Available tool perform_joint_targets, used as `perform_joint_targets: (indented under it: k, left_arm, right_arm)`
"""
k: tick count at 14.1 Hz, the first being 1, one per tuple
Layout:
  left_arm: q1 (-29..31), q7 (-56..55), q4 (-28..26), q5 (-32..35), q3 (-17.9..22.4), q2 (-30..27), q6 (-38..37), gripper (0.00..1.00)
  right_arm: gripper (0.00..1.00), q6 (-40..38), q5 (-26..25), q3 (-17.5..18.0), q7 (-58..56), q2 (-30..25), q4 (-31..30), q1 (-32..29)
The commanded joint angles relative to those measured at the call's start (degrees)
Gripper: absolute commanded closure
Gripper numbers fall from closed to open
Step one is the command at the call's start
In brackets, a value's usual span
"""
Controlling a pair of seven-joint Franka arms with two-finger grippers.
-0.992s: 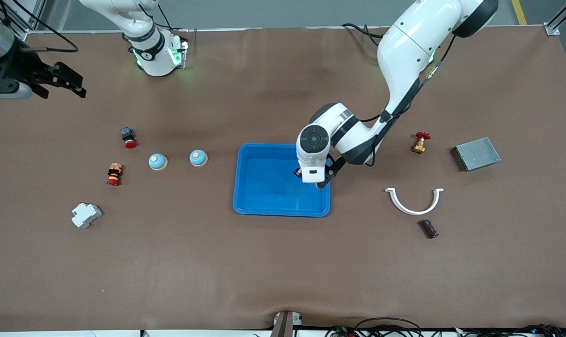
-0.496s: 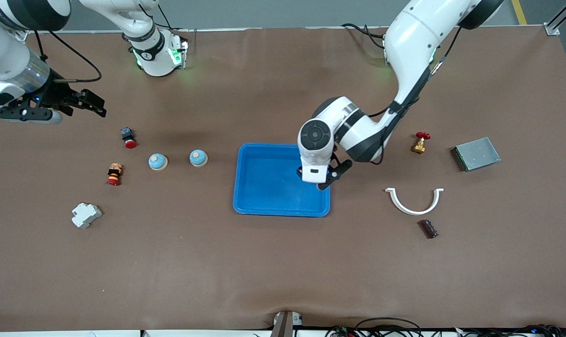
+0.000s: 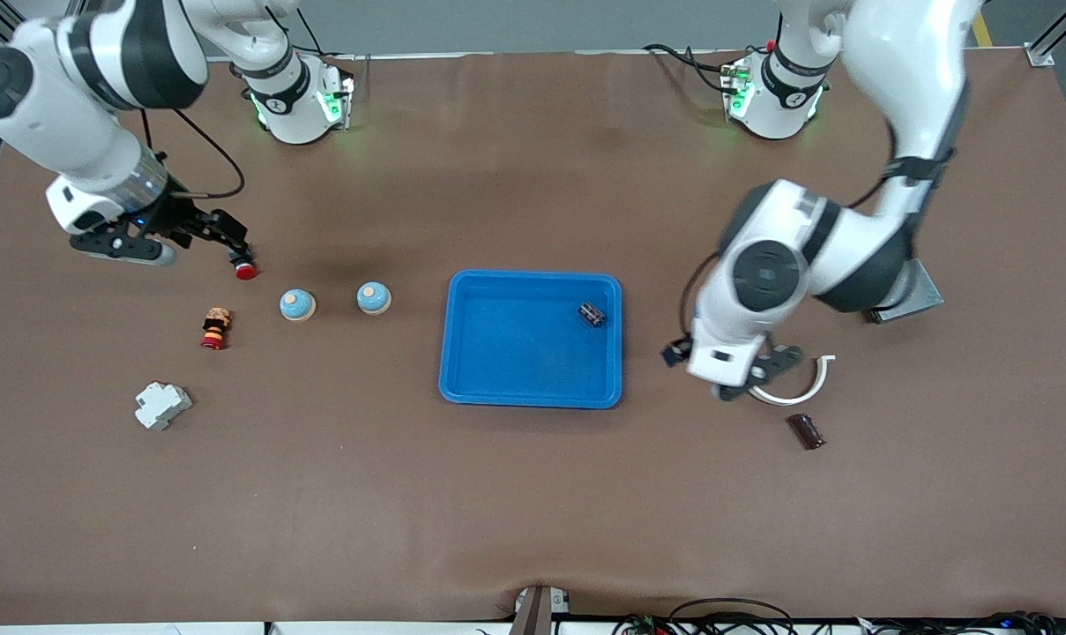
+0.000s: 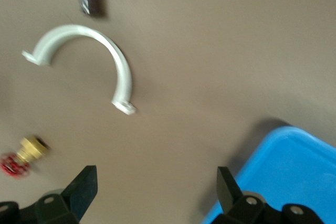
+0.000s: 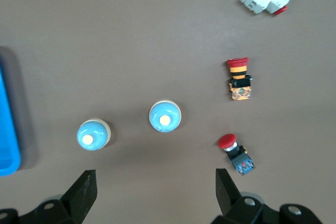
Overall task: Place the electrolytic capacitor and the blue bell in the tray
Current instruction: 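Grasp the capacitor with the left gripper while the right gripper grasps the bell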
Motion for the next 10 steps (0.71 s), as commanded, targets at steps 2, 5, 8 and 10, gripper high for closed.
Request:
perform_joint_targets:
  k: [2, 5, 8, 10]
  left_arm:
    - [8.5, 13.3, -2.4, 0.2, -0.6, -2.5, -0.1, 0.00]
    - [14.1, 18.7, -2.2, 0.1, -0.6, -1.5, 4.9, 0.00]
    - [16.7, 18.7, -1.9, 0.2, -0.4, 0.8, 10.4, 0.00]
    - [17.1, 18.4, -1.9, 0.2, -0.2, 2.2, 12.6, 0.00]
  right_arm:
    - [0.00, 10.3, 0.4, -0.2, 1.2, 6.5, -3.9, 1.8]
    - [0.00, 21.4, 0.4, -0.2, 1.2, 11.6, -7.4, 2.6]
    - [0.00, 34.5, 0.4, -0.3, 1.0, 19.8, -9.6, 2.6]
    - [0.00, 39.1, 0.4, -0.3, 0.8, 24.0, -9.6, 2.6]
